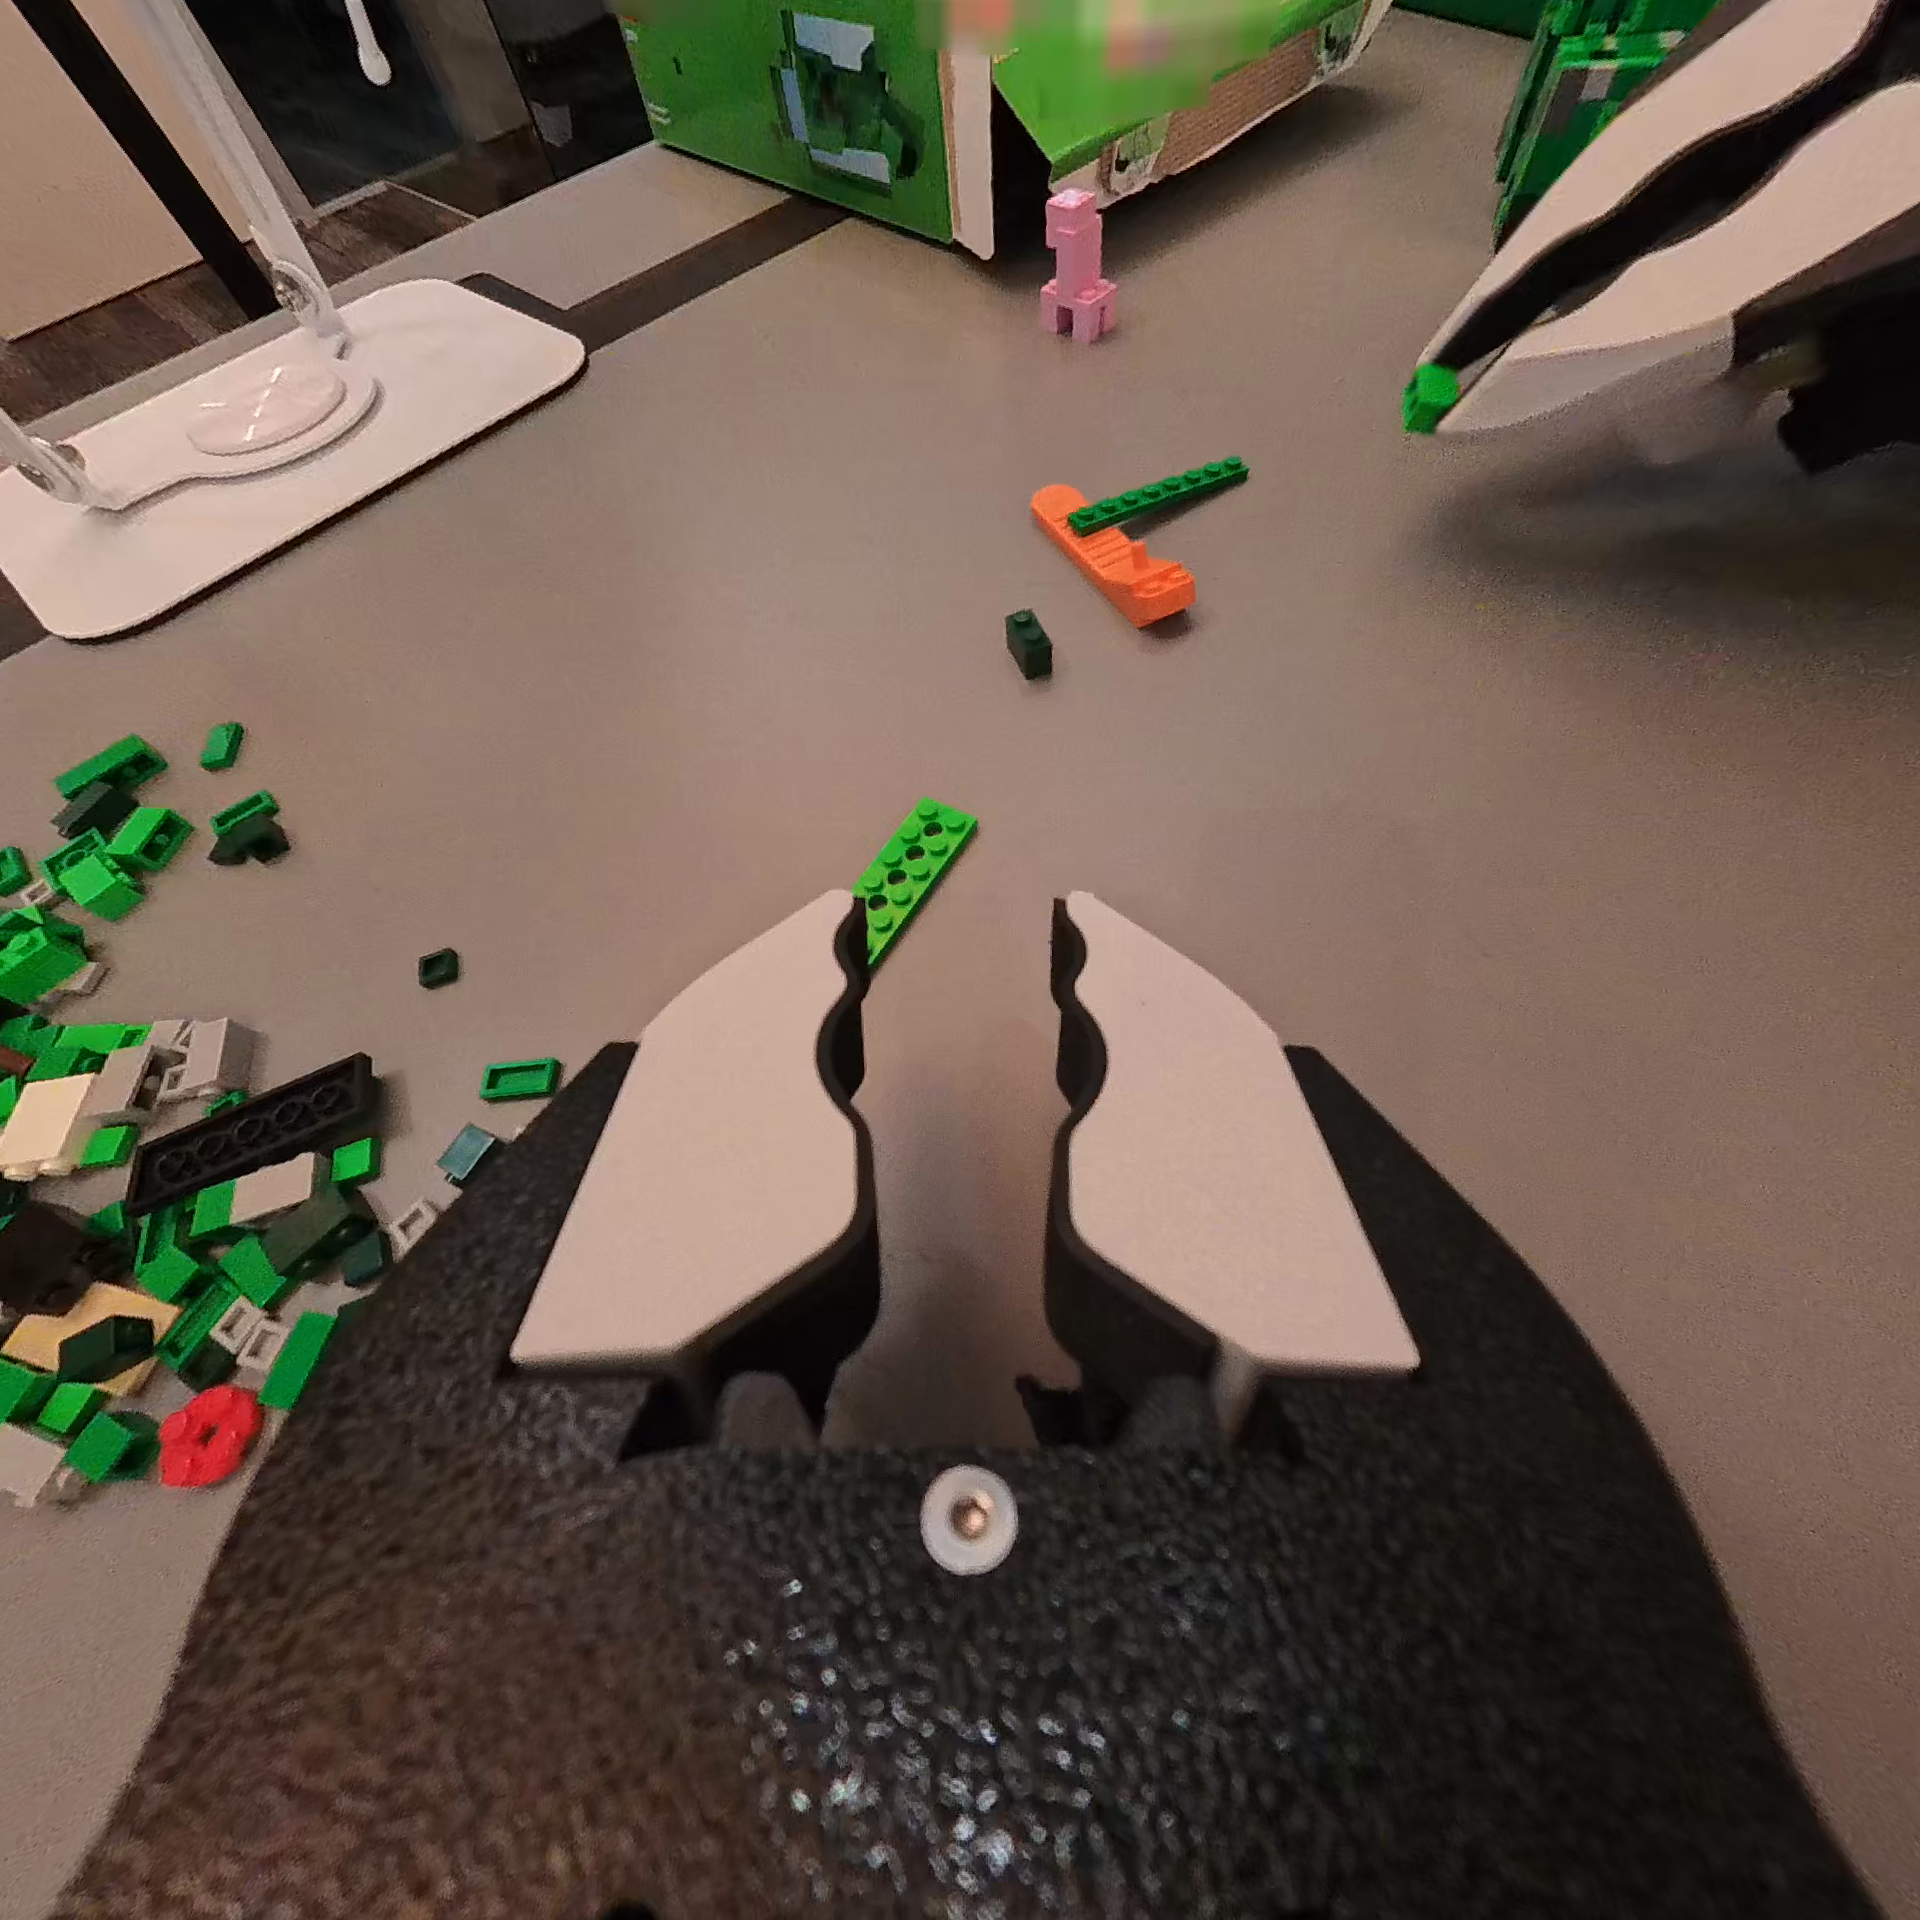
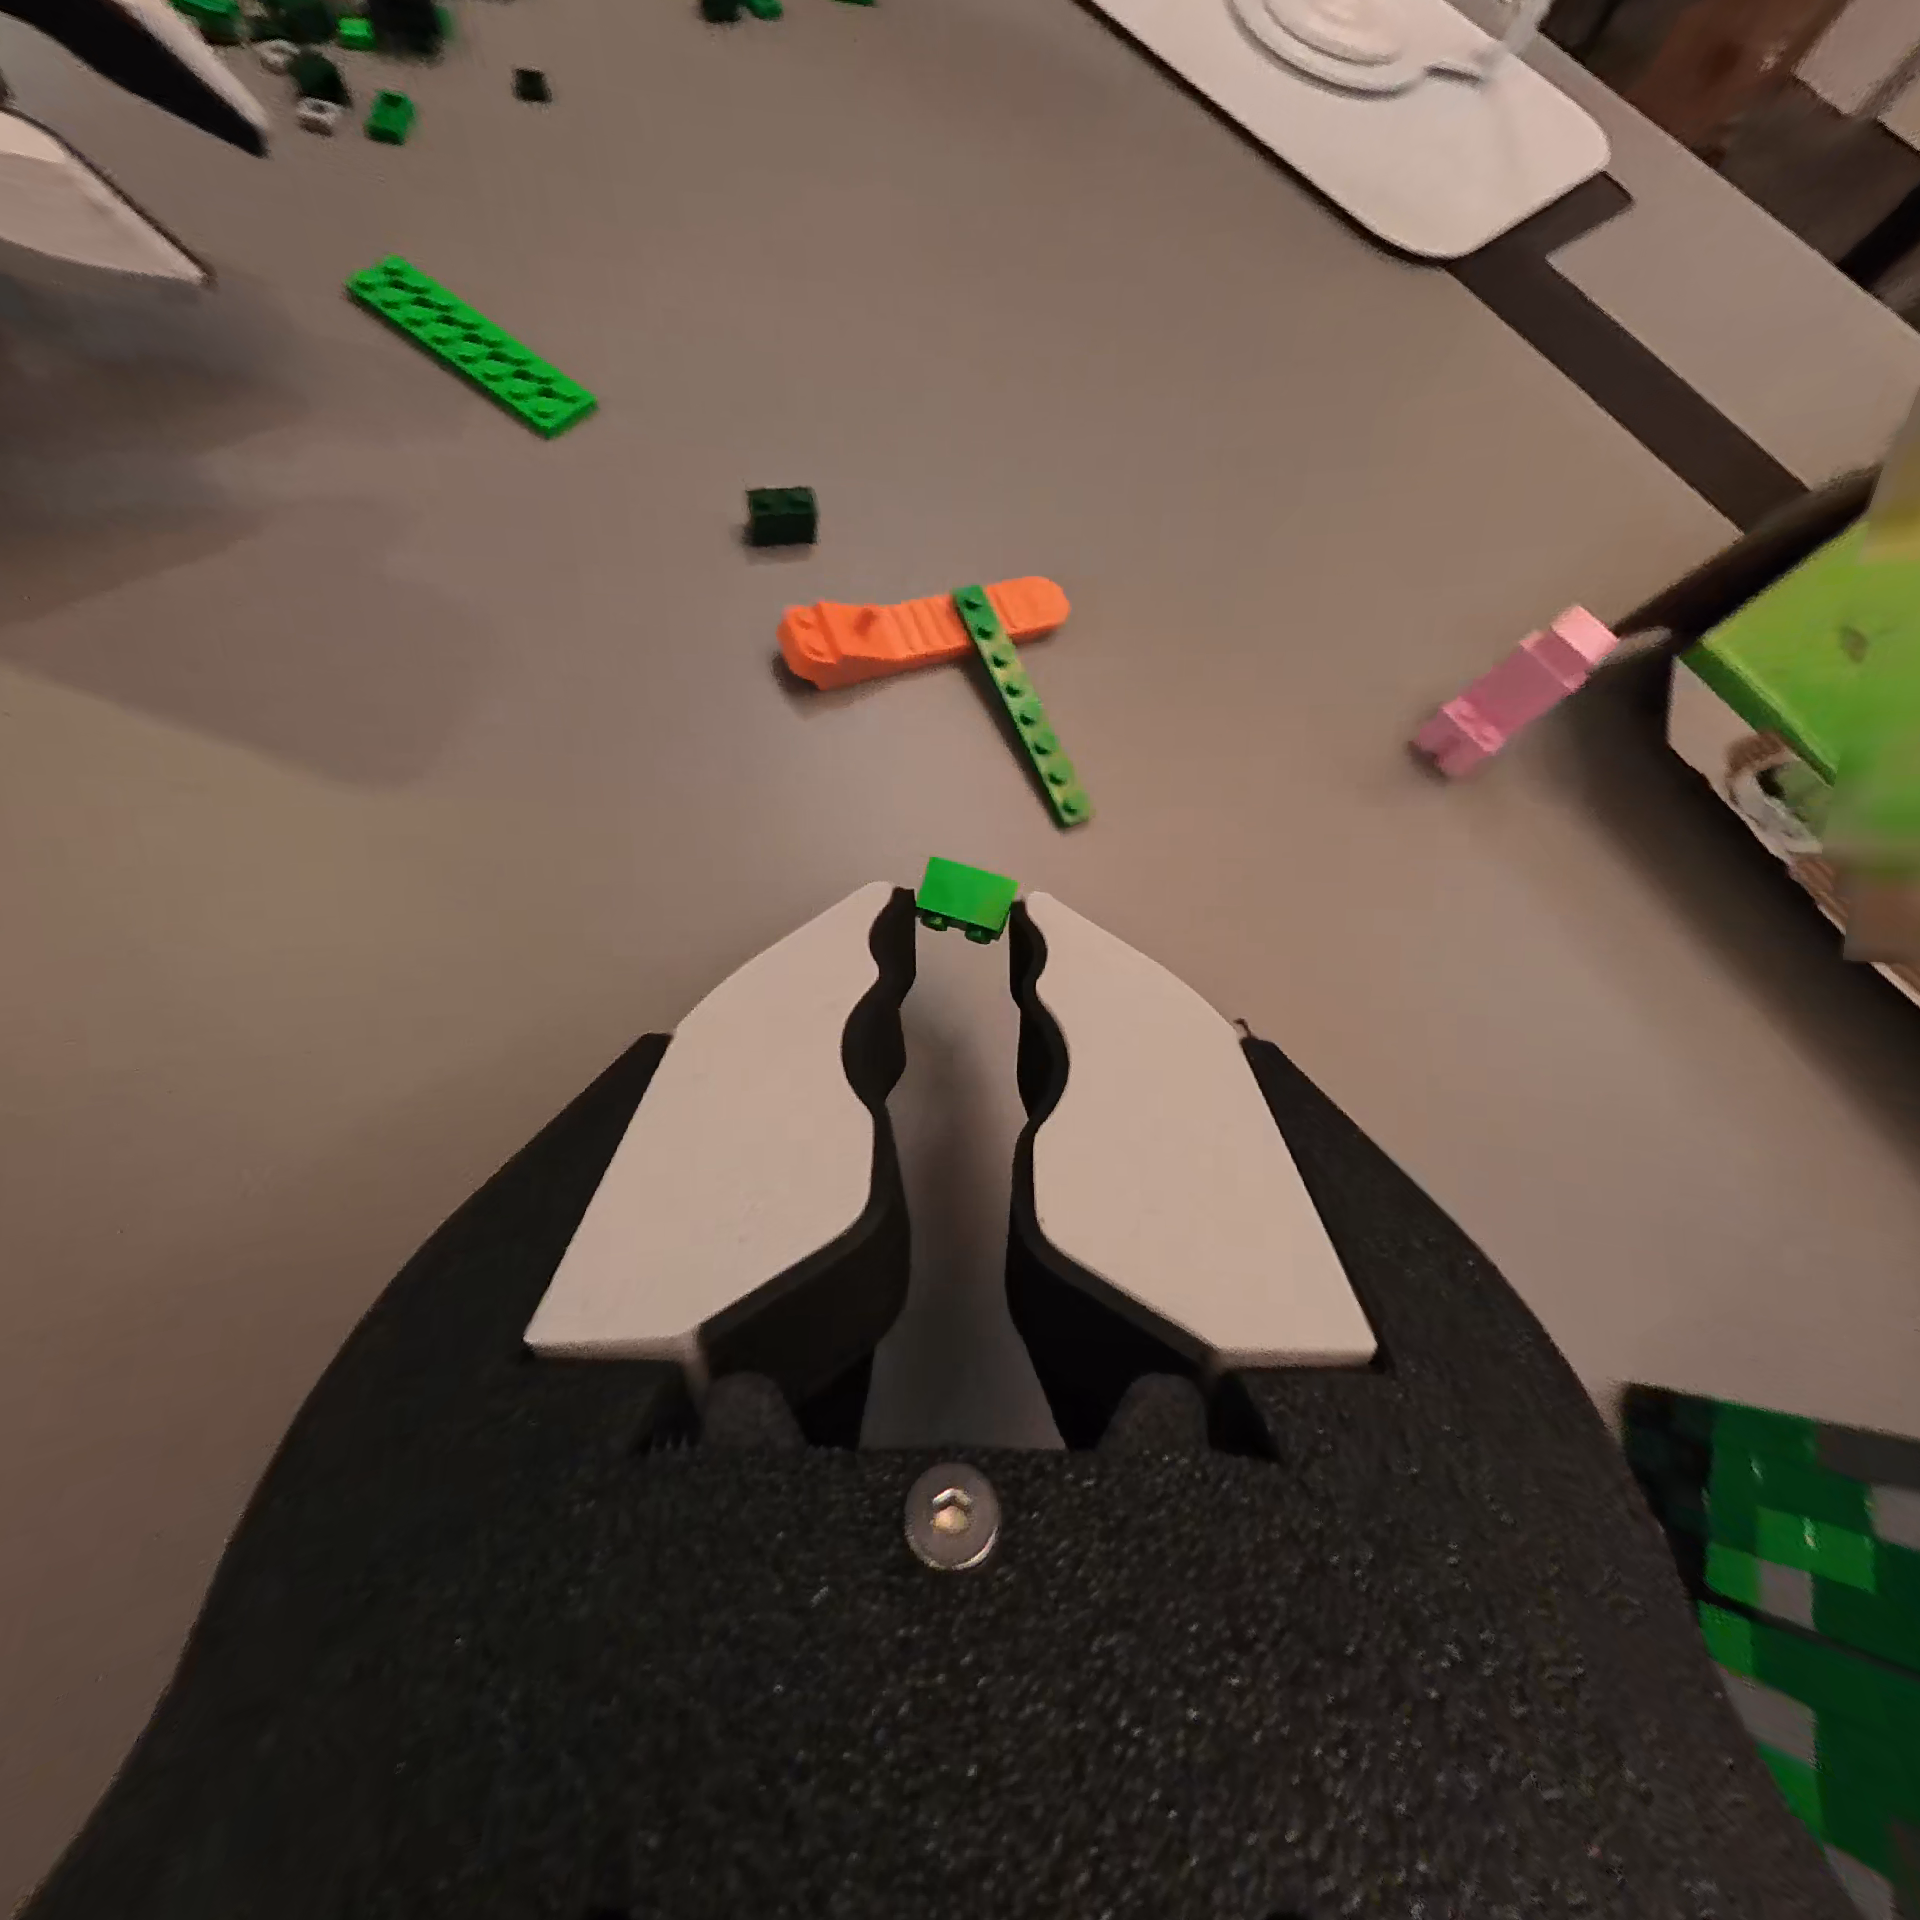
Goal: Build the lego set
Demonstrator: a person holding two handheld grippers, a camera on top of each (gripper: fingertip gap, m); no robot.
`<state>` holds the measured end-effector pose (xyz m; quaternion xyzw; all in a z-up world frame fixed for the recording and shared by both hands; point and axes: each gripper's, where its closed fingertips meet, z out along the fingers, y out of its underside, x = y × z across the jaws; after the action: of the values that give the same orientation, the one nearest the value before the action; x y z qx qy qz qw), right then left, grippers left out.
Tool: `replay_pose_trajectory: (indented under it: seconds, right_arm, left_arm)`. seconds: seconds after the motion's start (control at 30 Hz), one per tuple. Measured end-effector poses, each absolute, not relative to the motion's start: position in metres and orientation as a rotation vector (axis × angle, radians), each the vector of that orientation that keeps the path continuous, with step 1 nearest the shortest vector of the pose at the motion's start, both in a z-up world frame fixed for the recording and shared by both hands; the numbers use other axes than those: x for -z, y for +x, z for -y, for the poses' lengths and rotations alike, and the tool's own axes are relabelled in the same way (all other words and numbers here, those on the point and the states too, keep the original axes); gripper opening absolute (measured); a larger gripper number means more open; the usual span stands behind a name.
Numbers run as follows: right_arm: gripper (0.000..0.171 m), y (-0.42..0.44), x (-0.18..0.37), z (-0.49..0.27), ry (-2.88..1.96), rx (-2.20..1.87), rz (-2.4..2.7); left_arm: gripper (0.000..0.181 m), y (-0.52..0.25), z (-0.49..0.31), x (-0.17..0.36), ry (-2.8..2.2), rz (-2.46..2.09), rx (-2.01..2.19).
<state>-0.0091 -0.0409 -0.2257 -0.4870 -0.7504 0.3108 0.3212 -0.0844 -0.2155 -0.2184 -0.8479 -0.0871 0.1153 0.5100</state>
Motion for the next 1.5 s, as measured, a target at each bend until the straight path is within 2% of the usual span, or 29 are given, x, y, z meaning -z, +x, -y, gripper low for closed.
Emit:
replay_pose_trajectory:
  seconds: [0.23,0.47,0.73,0.83,0.93,1.37,1.4,1.5]
  right_arm:
    - [0.017,-0.005,0.232,0.023,-1.369,-0.808,1.958]
    - [0.017,-0.005,0.231,0.027,-1.344,-0.83,1.966]
    - [0.017,-0.003,0.223,0.028,-1.319,-0.867,1.949]
    - [0.017,-0.002,0.221,0.026,-1.316,-0.874,1.941]
    - [0.017,-0.001,0.219,0.026,-1.316,-0.889,1.936]
    - [0.017,0.0,0.216,0.03,-1.299,-0.925,1.937]
    - [0.017,0.0,0.216,0.03,-1.298,-0.924,1.939]
    - [0.017,0.0,0.215,0.031,-1.289,-0.919,1.937]
  left_arm:
    - [0.036,-0.092,0.213,0.218,-2.114,0.13,-0.24]
    - [0.033,-0.104,0.202,0.245,-2.361,-0.108,-0.207]
    - [0.047,-0.116,0.199,0.256,-2.49,-0.016,0.011]
    - [0.039,-0.118,0.2,0.256,-2.504,-0.016,0.035]
    - [0.017,-0.113,0.201,0.256,-2.523,-0.058,0.015]
    - [0.016,-0.014,0.169,0.251,-2.488,-0.339,0.126]
    - [0.016,-0.01,0.168,0.253,-2.498,-0.351,0.141]
    - [0.042,-0.003,0.165,0.25,-2.485,-0.361,0.19]
